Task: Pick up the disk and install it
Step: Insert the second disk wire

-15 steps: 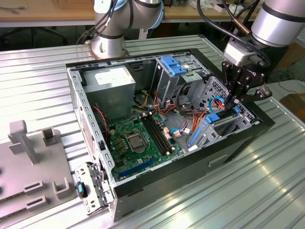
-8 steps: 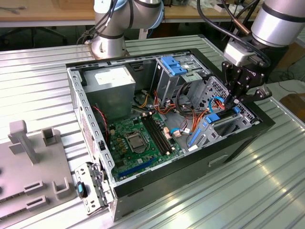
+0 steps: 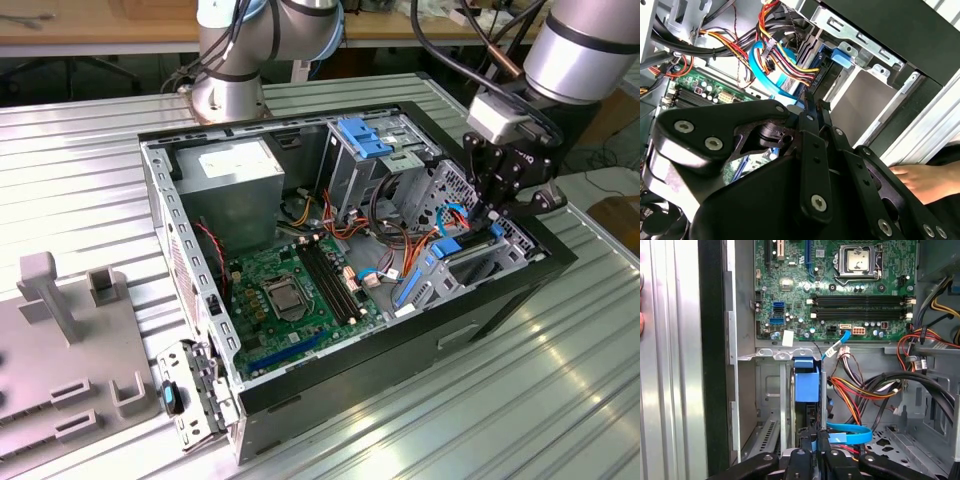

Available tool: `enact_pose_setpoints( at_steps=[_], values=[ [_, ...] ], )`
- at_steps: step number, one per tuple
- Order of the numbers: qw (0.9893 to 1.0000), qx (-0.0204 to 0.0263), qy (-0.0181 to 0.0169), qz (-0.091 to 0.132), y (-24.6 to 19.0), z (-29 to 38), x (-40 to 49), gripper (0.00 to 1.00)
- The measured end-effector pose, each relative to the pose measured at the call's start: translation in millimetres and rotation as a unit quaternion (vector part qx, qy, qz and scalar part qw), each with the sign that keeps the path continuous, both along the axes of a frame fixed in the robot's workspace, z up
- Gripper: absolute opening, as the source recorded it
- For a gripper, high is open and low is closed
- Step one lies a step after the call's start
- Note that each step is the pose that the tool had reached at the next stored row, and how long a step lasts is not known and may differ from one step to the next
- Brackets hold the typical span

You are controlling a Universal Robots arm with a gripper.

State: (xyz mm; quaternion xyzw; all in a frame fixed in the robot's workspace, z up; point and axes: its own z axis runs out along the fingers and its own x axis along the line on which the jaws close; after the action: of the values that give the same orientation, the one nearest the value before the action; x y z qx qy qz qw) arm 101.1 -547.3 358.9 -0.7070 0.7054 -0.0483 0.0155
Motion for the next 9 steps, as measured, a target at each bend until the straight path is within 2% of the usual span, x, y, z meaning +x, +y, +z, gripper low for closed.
enact_pose_setpoints(
  at_steps=[9],
  values=[
    [1.0000, 0.0001, 0.0000, -0.001, 0.5, -7.0, 0.2, 0.16]
  ],
)
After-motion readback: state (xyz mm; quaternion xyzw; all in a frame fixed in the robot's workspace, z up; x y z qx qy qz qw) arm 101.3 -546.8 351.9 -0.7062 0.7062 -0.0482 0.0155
